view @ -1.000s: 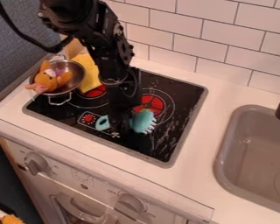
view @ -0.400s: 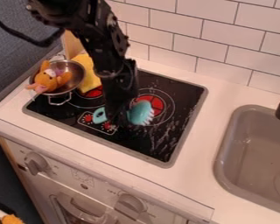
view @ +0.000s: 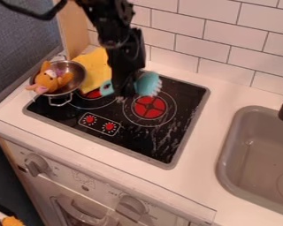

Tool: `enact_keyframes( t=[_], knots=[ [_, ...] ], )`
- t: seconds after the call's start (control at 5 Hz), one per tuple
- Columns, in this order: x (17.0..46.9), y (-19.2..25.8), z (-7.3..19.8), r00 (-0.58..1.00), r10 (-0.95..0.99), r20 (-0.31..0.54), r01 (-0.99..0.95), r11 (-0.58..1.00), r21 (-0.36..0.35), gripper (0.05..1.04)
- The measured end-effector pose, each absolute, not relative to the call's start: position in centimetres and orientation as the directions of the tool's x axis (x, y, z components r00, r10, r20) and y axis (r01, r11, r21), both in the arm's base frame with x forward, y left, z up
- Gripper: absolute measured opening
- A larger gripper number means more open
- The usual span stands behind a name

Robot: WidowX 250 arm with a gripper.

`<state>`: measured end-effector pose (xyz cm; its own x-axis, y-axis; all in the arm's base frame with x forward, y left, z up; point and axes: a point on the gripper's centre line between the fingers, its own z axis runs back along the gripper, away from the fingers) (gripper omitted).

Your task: Move the blue brush to upper side of the stove next to yellow cloth

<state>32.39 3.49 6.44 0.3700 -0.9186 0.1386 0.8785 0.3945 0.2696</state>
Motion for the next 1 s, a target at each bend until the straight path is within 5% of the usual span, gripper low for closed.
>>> enact_keyframes(
  t=[1.0],
  knots=[
    [41.2, 2.1, 2.8, 0.298, -0.949, 0.106, 0.92, 0.315, 0.231, 0.369]
  ],
)
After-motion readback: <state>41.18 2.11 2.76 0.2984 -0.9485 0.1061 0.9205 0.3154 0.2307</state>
